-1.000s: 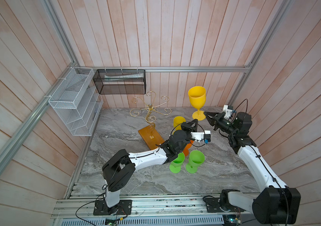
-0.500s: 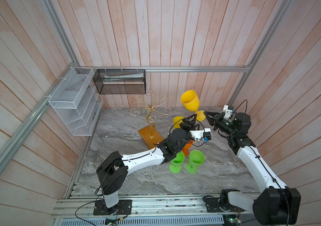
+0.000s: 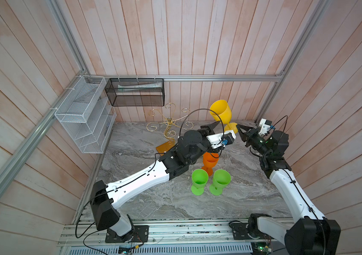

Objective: Take the wine glass off the wine glass rack
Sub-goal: Pick up the wine glass from the wine glass rack, then place the wine glass at the center of the table.

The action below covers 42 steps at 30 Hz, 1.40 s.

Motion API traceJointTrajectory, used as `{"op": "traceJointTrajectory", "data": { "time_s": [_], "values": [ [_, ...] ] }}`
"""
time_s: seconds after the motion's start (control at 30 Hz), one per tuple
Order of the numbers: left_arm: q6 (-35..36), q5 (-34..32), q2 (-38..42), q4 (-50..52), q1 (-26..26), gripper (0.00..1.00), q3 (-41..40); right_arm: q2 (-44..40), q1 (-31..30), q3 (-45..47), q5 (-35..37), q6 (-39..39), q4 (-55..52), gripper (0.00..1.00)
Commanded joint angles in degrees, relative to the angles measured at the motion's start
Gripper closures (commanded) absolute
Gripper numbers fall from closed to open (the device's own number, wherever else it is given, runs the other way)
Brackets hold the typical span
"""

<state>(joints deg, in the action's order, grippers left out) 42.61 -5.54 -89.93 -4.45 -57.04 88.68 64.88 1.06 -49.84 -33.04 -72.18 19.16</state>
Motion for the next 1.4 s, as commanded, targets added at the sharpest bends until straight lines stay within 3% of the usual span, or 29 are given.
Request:
{"op": "traceJointTrajectory", "data": {
  "time_s": [0.0, 0.23, 0.37, 0.67, 0.93, 1.1, 1.3, 1.37],
  "values": [
    [-11.2, 10.4, 1.3, 8.6, 3.6, 0.36, 3.8, -1.6, 0.9, 1.8, 0.5, 1.3, 3.8, 1.00],
    [-27.1, 32.7, -1.8, 18.1, 12.2, 0.45, 16.1, -3.7, 1.2, 3.9, 1.2, 4.9, 4.9, 1.00],
    [-31.7, 38.8, -5.8, 23.9, 14.6, 0.49, 23.4, -4.3, 1.3, 3.9, 1.7, 5.9, 4.9, 1.00],
    [-36.4, 39.6, -11.1, 27.7, 15.6, 0.51, 29.9, -5.0, 1.3, 3.7, 1.7, 6.7, 5.2, 1.00],
    [-38.3, 40.0, -13.9, 25.9, 15.4, 0.53, 29.9, -5.5, 1.2, 3.5, 1.9, 7.3, 4.7, 1.00],
    [-39.1, 39.7, -15.2, 24.8, 15.1, 0.67, 30.3, -5.0, 0.9, 3.6, 1.8, 7.2, 5.3, 1.00],
    [-38.8, 39.9, -16.7, 25.3, 14.1, 0.97, 32.1, -4.6, 0.3, 3.1, 2.2, 7.8, 5.0, 1.00],
    [-38.6, 39.5, -16.7, 25.6, 13.8, 1.00, 32.5, -4.6, 0.1, 3.1, 2.3, 7.8, 5.0, 1.00]
  ]
}}
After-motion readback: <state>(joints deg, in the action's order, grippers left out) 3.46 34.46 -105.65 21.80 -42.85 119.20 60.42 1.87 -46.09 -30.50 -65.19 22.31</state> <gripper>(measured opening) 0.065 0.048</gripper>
